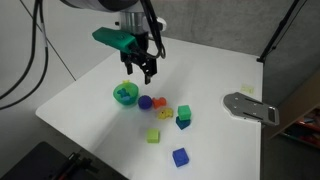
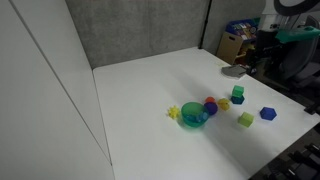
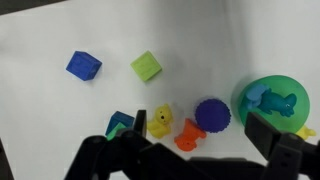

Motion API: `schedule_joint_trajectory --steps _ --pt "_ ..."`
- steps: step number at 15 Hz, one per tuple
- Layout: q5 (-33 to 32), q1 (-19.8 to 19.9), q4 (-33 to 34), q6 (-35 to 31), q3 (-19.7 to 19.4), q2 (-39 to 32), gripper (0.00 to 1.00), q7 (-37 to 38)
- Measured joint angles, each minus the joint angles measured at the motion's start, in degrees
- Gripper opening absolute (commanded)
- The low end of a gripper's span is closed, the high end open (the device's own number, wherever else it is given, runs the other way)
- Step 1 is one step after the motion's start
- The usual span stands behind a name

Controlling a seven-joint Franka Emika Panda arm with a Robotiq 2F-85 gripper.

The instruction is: Put the blue toy in the green bowl.

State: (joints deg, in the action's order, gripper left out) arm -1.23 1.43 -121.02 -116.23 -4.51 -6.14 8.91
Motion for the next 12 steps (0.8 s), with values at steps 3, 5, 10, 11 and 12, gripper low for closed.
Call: schedule_joint_trajectory --steps 3,5,10,11,12 --pt "-1.06 0.79 -2.53 2.82 -0.31 5.41 1.00 -0.02" --pt "-1.68 1.29 -3.29 4.92 -0.36 9.21 1.00 0.00" --pt "-1.63 2.25 -3.40 11.71 -0.44 20.26 1.00 -0.87" --pt "-1.49 2.25 -3.38 12.82 -0.44 22.19 1.00 -1.13" --pt "-1.26 2.25 -3.38 13.65 -0.44 23.91 1.00 -1.40"
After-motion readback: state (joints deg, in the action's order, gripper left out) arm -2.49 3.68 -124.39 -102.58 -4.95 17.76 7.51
